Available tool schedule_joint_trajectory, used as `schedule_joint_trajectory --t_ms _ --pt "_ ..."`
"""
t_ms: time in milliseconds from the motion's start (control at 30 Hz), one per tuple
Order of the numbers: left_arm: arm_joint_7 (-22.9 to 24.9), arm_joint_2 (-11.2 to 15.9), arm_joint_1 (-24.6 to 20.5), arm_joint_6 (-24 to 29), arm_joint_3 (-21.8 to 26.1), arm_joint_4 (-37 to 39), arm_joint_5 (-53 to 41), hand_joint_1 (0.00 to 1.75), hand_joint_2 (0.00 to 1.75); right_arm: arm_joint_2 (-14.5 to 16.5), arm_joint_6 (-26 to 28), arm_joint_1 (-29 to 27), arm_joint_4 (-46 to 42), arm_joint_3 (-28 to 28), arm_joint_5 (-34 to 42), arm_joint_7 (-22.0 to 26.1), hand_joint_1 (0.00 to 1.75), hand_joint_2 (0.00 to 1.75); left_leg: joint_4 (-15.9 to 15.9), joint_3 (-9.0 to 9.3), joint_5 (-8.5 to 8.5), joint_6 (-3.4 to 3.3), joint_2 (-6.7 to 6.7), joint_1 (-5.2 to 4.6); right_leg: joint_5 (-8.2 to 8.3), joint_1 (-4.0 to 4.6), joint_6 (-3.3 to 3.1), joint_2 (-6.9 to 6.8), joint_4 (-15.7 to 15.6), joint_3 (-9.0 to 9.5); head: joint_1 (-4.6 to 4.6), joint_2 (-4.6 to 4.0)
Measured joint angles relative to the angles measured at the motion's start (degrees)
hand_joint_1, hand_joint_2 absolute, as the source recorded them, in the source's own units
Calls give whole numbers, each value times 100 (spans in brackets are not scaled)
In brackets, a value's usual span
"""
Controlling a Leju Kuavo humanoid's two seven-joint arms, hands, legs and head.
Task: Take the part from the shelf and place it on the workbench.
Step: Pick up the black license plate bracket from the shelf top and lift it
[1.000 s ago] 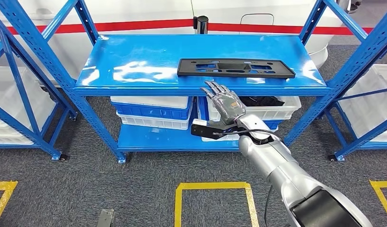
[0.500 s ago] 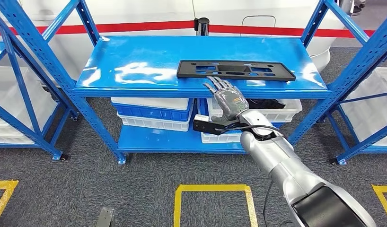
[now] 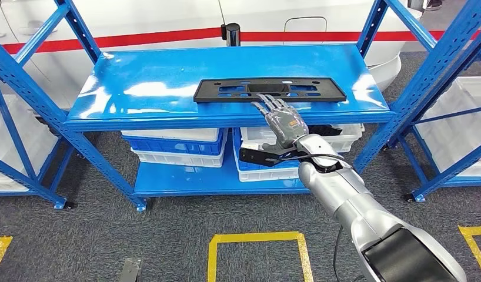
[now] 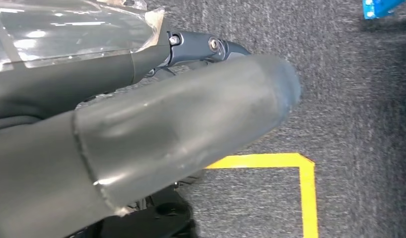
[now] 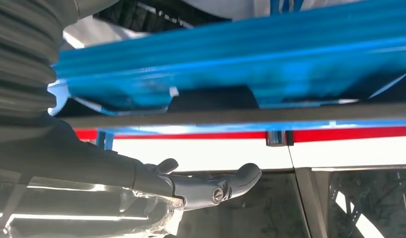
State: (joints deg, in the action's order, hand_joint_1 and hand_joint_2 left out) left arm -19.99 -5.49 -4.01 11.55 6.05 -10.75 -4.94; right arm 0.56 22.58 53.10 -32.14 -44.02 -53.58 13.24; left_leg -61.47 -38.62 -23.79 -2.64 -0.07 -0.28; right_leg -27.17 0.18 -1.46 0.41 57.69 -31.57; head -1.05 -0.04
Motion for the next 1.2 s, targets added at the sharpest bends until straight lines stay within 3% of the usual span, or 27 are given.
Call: schedule_joint_trajectory --t_ms 67,200,233,300,367,400,467,500,567,633,700,767,833,900,1167,1200 --pt "-2 20 -3 -4 1 0 -9 0 0 -3 0 5 1 -1 -7 -16 0 175 321 132 92 -126 12 -74 -40 -4 30 1 -20 22 13 0" --pt "-2 -4 -5 -8 7 -1 -12 0 0 -7 -1 18 -19 8 -30 -49 0 175 564 322 154 -163 25 -36 -159 24 98 -18 106 -28 20 -1" --pt "-3 -13 -11 -10 8 -1 -12 0 0 -16 -2 27 -25 10 -35 -52 0 175 632 388 166 -156 31 -9 -251 23 102 -21 346 -148 26 -1" --pt "-4 -28 -19 -19 10 -1 -11 0 0 -42 -8 17 -25 10 -46 -60 0 175 655 449 135 -144 24 0 -472 -33 127 -21 1082 -567 34 -1" --pt "-4 -50 -16 -27 11 -1 -10 0 0 -66 -11 -31 -25 10 -53 -68 0 175 645 487 82 -101 -1 23 -497 -100 224 -23 1497 -902 32 -2" --pt "-5 -59 -15 -27 11 -1 -9 0 0 -76 -11 -48 -25 10 -54 -71 0 175 628 506 50 -68 -16 43 -376 -136 303 -26 1392 -920 32 -1" --pt "-5 -67 -13 -27 12 -1 -9 0 0 -92 -11 -51 -25 11 -54 -75 0 175 543 533 -45 23 -35 88 25 -215 477 -44 678 -691 39 -1" --pt "-6 -64 -14 -27 14 -1 -9 0 0 -98 -11 -46 -25 11 -54 -76 0 175 476 525 -108 79 -42 93 173 -234 516 -48 355 -554 49 -1" --pt "-10 -60 -14 -27 19 -1 -8 0 0 -98 -13 -49 -26 9 -58 -78 0 175 380 503 -201 163 -43 84 269 -233 452 -41 95 -431 43 -1" --pt "-13 -61 -12 -26 23 -1 -5 0 0 -95 -19 -52 -28 8 -66 -78 0 175 360 497 -235 203 -40 95 245 -218 319 -20 128 -429 19 -1" --pt "-14 -61 -13 -25 30 -1 1 0 0 -90 -27 -41 -30 9 -78 -78 0 175 229 453 -328 244 -27 126 228 -230 243 -8 126 -405 7 0" --pt "-14 -61 -15 -26 34 -1 6 0 0 -75 -46 -30 -31 8 -90 -80 0 175 -327 184 -594 292 -13 140 203 -230 189 -1 122 -369 -4 -1" --pt "-14 -62 -12 -27 37 0 9 0 0 -64 -81 -32 -30 4 -107 -93 0 175 -1090 -255 -854 315 -10 141 175 -206 149 -1 123 -342 -7 -1" --pt "-14 -63 -10 -27 38 1 11 0 0 -61 -100 -36 -30 2 -122 -109 0 175 -1444 -502 -895 310 -10 141 157 -186 128 -1 123 -325 -6 0" --pt "-14 -63 -10 -27 39 0 11 0 0 -59 -101 -36 -30 2 -126 -120 0 175 -1403 -525 -798 295 -10 140 150 -180 121 -1 123 -312 -7 -1" --pt "-14 -63 -11 -28 40 -1 11 0 0 -55 -101 -32 -30 2 -131 -130 0 175 -1151 -422 -633 270 -11 138 142 -173 116 1 122 -295 -7 -1"
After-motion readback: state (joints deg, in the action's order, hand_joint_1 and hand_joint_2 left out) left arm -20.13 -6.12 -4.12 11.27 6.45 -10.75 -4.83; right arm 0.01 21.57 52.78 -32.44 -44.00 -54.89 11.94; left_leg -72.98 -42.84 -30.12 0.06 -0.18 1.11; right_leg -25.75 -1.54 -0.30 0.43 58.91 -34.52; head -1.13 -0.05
